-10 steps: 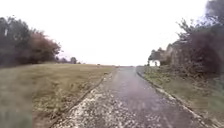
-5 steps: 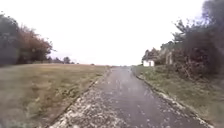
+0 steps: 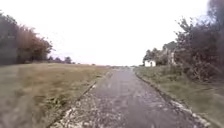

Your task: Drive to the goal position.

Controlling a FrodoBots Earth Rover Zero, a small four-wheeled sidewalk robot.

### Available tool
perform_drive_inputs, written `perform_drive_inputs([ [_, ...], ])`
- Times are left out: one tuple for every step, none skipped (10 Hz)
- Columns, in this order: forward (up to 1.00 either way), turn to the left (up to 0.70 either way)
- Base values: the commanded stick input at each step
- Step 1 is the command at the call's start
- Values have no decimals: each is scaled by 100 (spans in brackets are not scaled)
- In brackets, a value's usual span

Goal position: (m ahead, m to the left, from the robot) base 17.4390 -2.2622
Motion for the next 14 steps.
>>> perform_drive_inputs([
  [99,0],
  [99,-17],
  [99,-36],
  [99,-40],
  [99,-35],
  [99,-8],
  [99,0],
  [99,0],
  [99,0],
  [99,0],
  [99,0],
  [99,0],
  [99,0],
  [99,0],
])
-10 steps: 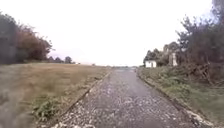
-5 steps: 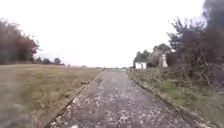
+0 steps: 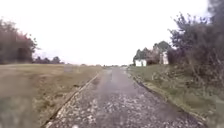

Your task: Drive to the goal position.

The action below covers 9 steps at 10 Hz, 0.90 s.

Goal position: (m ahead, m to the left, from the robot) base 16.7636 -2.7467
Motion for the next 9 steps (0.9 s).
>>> perform_drive_inputs([
  [99,0],
  [99,0],
  [99,0],
  [99,0],
  [99,0],
  [99,0],
  [99,0],
  [99,0],
  [99,0],
])
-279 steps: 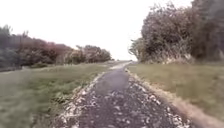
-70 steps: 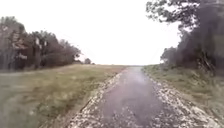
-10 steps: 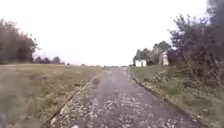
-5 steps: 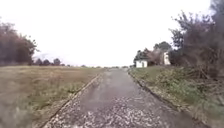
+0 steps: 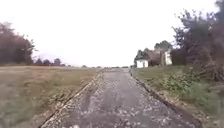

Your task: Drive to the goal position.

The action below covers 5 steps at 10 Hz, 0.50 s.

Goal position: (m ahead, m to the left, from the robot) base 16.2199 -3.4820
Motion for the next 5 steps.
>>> perform_drive_inputs([
  [99,0],
  [99,0],
  [99,0],
  [99,0],
  [99,0],
])
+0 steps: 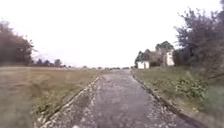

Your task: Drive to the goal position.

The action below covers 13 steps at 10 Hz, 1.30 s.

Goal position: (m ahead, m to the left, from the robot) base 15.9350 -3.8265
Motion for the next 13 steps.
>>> perform_drive_inputs([
  [99,0],
  [99,0],
  [99,0],
  [99,0],
  [99,0],
  [99,-2],
  [99,-7],
  [99,-9],
  [99,-5],
  [99,-1],
  [99,0],
  [99,0],
  [99,0],
])
